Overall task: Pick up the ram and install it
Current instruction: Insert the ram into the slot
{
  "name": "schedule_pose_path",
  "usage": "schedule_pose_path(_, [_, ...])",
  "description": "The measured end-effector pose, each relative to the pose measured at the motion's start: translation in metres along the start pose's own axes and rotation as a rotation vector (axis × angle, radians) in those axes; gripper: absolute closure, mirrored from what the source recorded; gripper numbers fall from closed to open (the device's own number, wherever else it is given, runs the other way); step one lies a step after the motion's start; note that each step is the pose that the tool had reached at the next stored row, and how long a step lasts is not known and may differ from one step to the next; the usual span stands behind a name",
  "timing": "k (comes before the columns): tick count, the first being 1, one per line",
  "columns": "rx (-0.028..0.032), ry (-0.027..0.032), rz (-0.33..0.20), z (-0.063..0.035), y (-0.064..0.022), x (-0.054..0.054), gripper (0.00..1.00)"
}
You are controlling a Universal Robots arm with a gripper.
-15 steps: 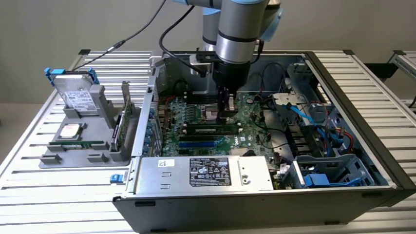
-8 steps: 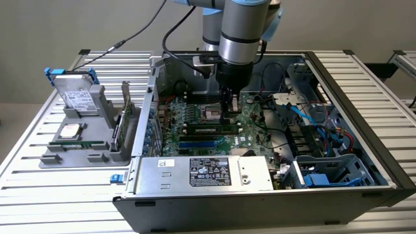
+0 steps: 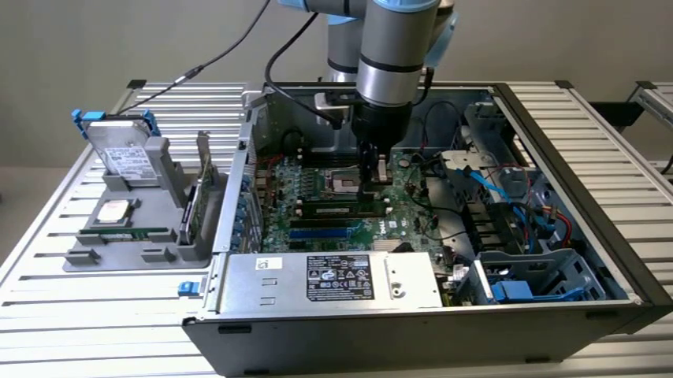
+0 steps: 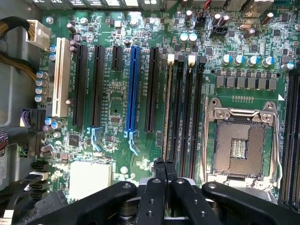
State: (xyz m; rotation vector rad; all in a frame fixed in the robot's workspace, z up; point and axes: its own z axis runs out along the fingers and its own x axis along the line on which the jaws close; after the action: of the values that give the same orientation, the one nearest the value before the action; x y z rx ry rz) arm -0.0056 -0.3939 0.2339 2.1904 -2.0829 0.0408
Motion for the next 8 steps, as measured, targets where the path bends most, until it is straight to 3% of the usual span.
schedule_pose_path(8, [0.0001,-0.0003,0.000,0.0032,-0.0003,-0.0004,0.90])
